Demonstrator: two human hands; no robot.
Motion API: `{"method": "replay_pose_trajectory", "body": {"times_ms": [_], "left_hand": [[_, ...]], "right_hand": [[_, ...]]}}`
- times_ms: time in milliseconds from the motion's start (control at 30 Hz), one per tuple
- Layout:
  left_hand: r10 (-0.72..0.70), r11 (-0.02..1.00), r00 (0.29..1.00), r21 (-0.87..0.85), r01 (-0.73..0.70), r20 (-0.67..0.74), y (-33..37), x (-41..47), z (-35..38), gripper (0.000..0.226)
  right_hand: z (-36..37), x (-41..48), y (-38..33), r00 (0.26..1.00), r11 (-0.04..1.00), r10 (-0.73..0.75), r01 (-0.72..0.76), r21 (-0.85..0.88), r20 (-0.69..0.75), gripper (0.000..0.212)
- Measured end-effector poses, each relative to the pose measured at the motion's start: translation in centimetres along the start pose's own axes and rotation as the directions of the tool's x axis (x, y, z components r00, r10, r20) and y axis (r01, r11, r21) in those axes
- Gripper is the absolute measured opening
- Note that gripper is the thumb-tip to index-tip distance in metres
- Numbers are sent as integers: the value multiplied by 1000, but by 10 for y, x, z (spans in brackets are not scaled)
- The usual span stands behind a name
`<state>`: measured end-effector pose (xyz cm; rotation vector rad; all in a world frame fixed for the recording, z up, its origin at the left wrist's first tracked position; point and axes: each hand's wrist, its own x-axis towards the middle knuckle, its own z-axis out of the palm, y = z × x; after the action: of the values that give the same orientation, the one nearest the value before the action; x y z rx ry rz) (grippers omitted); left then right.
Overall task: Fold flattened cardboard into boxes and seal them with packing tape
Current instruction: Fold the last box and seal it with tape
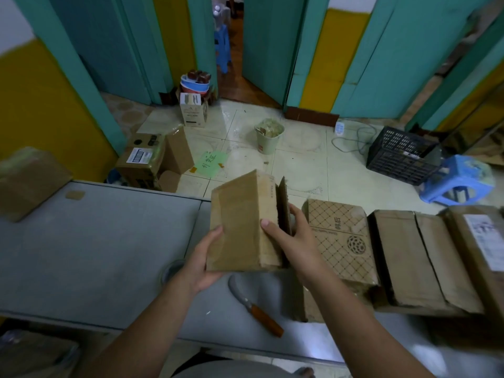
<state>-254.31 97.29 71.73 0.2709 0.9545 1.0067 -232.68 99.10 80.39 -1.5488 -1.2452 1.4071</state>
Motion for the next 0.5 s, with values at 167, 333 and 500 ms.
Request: {"method": "replay_pose_trajectory", "body": {"times_ms": [167,333,500], "left_hand": [[276,873,957,439,-214,-83,2,4,7,71],[360,712,932,654,-256,-27,-5,7,23,39],[260,714,966,674,-189,-5,-33,5,41,59]], "right_hand": [[-4,3,2,985,965,-153,131,-226,-83,63],[-4,3,2,987,926,-156,132,-355,-41,45],[-6,-9,14,991,755,-132,118,-645,27,48]]}}
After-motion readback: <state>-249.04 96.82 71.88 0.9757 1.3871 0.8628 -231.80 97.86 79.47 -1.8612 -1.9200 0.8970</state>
